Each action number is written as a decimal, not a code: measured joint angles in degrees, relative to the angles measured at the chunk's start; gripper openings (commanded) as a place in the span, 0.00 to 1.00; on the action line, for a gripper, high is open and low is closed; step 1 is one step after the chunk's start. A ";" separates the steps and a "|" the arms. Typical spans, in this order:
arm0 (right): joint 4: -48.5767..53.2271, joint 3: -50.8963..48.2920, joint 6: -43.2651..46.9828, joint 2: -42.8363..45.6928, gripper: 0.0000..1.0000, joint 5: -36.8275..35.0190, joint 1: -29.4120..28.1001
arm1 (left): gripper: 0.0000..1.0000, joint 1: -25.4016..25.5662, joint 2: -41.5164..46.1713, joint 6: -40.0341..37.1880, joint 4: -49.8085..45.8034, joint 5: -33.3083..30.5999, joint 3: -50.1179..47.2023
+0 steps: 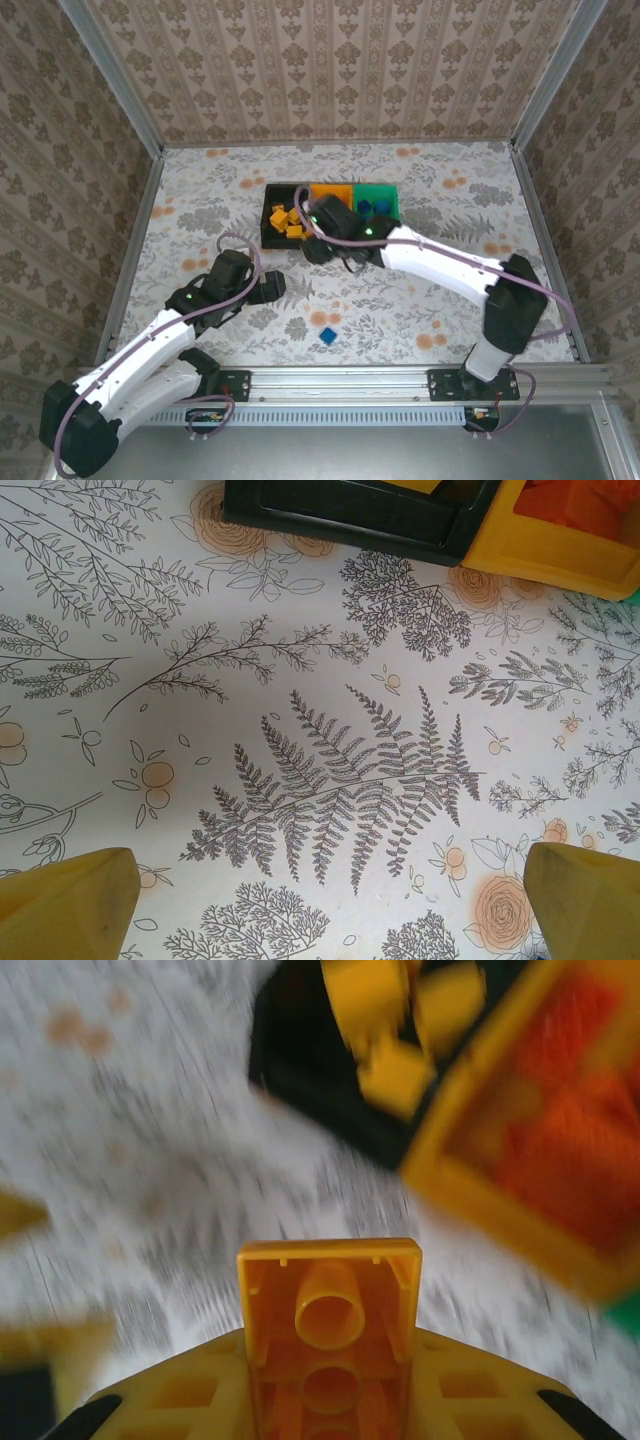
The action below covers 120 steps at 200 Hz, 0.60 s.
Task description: Sort the legos into containers by color
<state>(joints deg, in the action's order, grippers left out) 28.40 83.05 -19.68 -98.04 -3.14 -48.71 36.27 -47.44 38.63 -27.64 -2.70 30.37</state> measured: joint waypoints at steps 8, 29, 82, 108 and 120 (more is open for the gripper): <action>-1.09 4.81 -0.02 -3.87 0.28 0.55 0.87 | 1.00 0.00 -0.13 -0.02 0.00 0.07 -0.02; -1.42 16.96 -0.28 -14.14 0.28 1.70 2.67 | 1.00 0.00 -0.17 -0.02 -0.04 0.44 -0.04; 0.92 33.81 -3.19 -31.34 0.33 1.84 5.68 | 1.00 0.00 -0.17 -0.02 -0.22 1.46 -0.37; 2.45 37.75 -4.72 -34.45 0.48 1.20 6.49 | 1.00 0.00 -0.17 -0.02 -0.22 1.88 -0.37; 2.99 40.48 -5.20 -35.74 0.64 0.94 6.71 | 1.00 0.00 -0.35 -0.04 -0.22 2.12 -0.37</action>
<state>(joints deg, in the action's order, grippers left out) 31.40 123.52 -24.88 -133.78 -2.20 -42.00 36.27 -47.79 38.59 -27.86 -0.58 30.00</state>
